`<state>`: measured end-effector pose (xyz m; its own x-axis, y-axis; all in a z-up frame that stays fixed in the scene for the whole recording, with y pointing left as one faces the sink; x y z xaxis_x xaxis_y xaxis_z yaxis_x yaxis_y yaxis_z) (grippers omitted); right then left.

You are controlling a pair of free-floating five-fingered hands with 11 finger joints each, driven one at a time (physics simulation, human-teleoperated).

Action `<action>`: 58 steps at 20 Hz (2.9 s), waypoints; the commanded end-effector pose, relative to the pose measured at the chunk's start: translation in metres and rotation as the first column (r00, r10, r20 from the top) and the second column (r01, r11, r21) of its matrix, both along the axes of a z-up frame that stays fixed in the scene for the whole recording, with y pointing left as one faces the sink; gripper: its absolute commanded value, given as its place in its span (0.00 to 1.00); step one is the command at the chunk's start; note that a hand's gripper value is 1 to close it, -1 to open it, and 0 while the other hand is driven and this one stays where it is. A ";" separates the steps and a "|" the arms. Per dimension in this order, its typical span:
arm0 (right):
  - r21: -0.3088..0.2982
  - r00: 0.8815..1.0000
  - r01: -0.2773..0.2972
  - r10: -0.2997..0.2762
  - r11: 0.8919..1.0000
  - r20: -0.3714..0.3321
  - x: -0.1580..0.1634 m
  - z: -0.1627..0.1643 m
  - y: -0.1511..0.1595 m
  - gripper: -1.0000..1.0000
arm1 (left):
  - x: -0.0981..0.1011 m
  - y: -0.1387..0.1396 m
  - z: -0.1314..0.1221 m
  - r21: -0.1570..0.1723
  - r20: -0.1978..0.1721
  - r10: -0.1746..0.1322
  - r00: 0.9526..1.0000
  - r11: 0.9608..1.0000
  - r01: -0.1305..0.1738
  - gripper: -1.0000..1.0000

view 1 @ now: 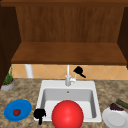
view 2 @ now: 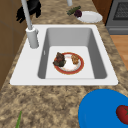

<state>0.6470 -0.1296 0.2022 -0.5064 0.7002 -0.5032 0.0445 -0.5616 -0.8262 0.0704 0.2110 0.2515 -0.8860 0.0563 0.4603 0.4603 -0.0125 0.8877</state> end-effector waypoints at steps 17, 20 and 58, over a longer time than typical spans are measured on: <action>0.088 0.955 0.127 -0.097 0.988 -0.280 -0.029 0.041 -0.024 0.00 | 0.000 0.000 0.000 0.000 0.000 0.000 1.000 1.000 0.000 0.50; 0.091 0.949 0.120 -0.087 0.989 -0.304 -0.037 0.044 -0.033 0.00 | 0.000 0.000 0.000 0.000 0.000 0.000 1.000 1.000 0.000 0.50; 0.198 0.934 0.203 -0.129 0.959 -0.333 -0.186 -0.081 -0.007 0.00 | 0.000 0.000 0.000 0.000 0.000 0.000 1.000 1.000 0.000 0.50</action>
<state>0.4532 -0.1422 0.1379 -0.5267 0.8189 -0.2278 -0.2878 -0.4240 -0.8587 0.0704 0.2110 0.2515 -0.8860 0.0563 0.4603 0.4603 -0.0125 0.8877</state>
